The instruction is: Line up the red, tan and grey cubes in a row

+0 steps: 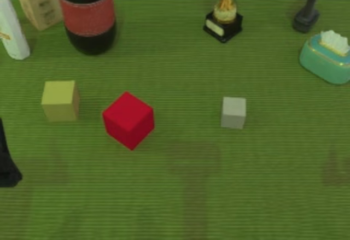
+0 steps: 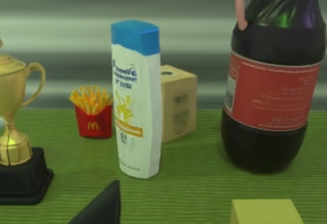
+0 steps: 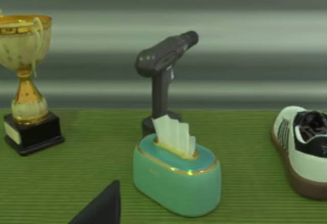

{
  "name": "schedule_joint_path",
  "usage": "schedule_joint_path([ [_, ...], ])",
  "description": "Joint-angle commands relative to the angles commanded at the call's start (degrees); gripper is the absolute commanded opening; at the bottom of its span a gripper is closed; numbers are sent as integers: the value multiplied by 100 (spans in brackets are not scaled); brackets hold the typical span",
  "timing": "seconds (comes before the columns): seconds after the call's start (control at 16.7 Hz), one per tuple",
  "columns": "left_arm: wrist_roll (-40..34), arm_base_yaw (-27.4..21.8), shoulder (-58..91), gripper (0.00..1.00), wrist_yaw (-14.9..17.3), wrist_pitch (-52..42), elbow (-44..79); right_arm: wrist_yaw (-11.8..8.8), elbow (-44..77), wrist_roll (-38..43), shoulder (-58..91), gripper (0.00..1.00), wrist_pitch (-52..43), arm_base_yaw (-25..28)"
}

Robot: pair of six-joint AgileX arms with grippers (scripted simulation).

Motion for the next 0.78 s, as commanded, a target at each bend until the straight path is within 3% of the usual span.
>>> schedule_joint_path([
  [0.36,0,0,0,100,0,0,0,-31,589,211,589,100,-415,197],
  [0.78,0,0,0,100,0,0,0,-22,3743,1142,3936,100,-2384,952],
])
